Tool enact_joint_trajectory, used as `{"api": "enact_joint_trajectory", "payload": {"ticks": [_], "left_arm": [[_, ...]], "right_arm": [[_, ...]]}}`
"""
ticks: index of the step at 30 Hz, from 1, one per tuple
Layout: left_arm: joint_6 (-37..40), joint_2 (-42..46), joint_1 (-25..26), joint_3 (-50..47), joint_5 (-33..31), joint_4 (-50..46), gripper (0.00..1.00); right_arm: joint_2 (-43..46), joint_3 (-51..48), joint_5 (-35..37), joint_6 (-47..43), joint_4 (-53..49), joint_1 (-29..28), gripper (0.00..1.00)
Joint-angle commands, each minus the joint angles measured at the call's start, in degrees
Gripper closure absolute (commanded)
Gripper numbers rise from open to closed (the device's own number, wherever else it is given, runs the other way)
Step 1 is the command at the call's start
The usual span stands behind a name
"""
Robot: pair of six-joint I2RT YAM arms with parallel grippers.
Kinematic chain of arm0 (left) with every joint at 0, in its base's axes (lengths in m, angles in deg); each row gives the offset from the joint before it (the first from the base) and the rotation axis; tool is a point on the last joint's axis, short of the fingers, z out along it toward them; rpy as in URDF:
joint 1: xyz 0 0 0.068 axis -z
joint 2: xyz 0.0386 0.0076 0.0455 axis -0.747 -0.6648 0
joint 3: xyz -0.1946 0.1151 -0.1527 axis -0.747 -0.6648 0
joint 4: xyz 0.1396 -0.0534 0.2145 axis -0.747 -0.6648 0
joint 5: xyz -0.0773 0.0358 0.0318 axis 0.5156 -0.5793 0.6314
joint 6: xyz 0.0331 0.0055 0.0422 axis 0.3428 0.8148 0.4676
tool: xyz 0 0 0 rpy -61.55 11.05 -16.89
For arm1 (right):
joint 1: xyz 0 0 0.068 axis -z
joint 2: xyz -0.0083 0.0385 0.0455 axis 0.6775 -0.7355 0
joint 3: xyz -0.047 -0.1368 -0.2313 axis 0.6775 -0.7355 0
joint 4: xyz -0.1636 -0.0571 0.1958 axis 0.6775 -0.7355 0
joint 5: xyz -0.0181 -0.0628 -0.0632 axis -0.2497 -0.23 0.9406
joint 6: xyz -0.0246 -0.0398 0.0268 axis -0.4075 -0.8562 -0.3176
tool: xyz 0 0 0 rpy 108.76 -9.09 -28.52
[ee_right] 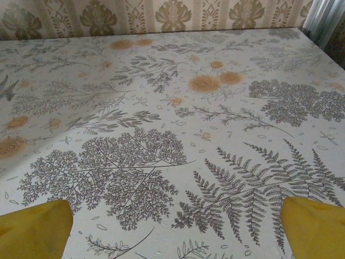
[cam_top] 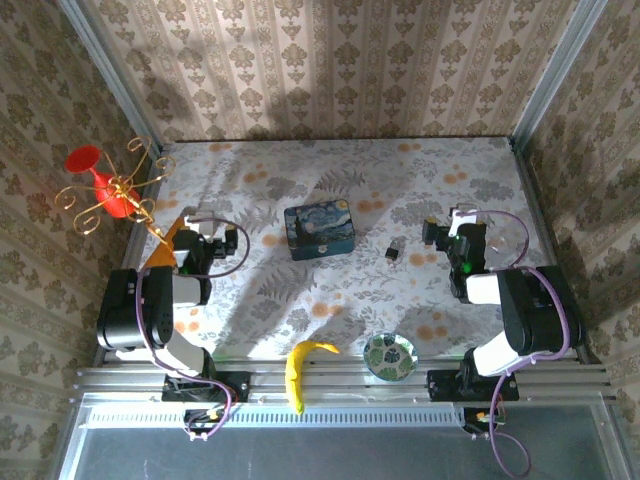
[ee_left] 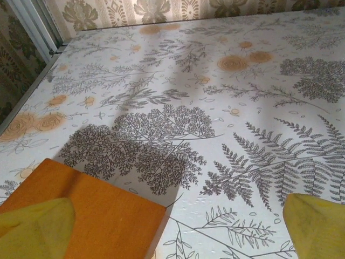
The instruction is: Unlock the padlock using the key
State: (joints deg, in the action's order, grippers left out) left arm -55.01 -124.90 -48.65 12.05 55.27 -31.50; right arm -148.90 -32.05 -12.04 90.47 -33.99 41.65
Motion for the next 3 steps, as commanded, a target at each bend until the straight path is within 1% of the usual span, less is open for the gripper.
{"api": "enact_joint_trajectory", "payload": {"ticks": [1, 3], "left_arm": [[0.69, 0.43, 0.14, 1.38, 1.16, -0.59, 0.0], [0.68, 0.44, 0.09, 1.39, 1.12, -0.59, 0.0]], "right_arm": [[0.26, 0.58, -0.8, 0.6, -0.6, 0.12, 0.0], [0.27, 0.59, -0.76, 0.59, -0.63, 0.06, 0.0]]}}
